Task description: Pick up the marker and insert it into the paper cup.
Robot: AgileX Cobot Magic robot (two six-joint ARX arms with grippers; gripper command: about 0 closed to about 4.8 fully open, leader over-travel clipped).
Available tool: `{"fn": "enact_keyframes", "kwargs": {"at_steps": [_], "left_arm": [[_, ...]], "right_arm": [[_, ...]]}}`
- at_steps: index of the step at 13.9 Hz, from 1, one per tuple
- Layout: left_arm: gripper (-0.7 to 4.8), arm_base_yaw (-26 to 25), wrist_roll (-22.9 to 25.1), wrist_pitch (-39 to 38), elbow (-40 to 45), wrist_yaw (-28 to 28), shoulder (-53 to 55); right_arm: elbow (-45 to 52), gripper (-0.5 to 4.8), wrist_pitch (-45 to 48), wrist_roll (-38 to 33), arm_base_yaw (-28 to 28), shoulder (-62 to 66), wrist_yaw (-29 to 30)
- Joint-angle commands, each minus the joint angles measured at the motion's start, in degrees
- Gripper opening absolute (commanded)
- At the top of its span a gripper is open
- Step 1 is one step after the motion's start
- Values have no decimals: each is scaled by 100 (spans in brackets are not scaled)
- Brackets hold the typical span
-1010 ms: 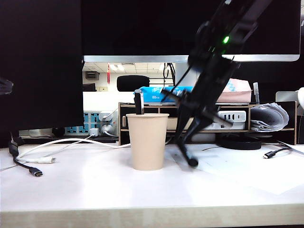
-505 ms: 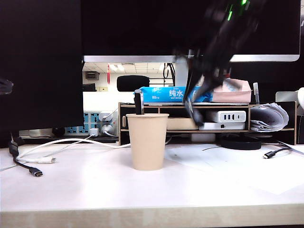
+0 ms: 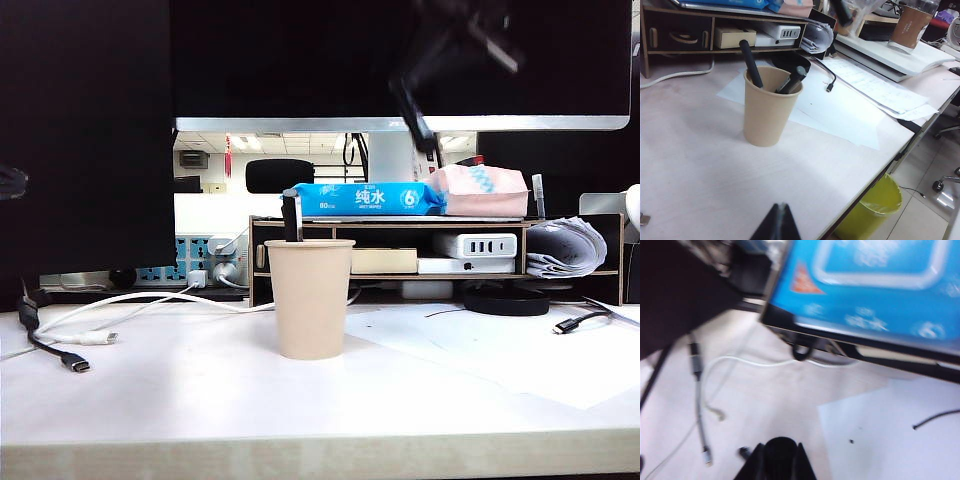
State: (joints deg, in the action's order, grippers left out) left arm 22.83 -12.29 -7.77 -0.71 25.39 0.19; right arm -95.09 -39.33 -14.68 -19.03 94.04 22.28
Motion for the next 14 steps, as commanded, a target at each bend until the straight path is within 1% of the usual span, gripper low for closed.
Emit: {"fn": "enact_keyframes", "kwargs": {"at_steps": [1,2,3,4,5,6,7,9,10,12,13,14], "left_arm": [[-5,0,28,-39,15,9,0],[-5,0,26,-39,15,13,0],[-5,0,26,-42,15,13,0],[-5,0,26,-39,15,13,0],[-5,0,28,-39,15,11,0],[-5,-2,26,-39,15,13,0],[-5,0,26,-39,15,15,2],[-5,-2,26,-39,15,15,2],[-5,-2,28,-39,15,11,0],[-5,-2,26,-39,15,20,0],[-5,-4,28,-42,15,9,0],[-5,-4,26,-39,15,13,0]], "right_arm": [[35,11,192,173,-98,-160,120],[809,11,1163,160,-321,-382,407],[1342,11,1843,74,-439,-575,481],[1563,11,2159,68,-490,-649,487],[2055,11,2966,-122,-579,-776,487],[2549,11,3921,-354,-579,-782,688],[2809,11,4470,-396,-579,-782,732],[3652,12,6282,-535,-581,-782,721],[4155,11,7058,-629,-581,-782,612],[4454,13,7381,-627,-656,-782,575],[4658,13,7635,-581,-800,-780,431],[4789,13,7792,-450,-940,-772,166]]}}
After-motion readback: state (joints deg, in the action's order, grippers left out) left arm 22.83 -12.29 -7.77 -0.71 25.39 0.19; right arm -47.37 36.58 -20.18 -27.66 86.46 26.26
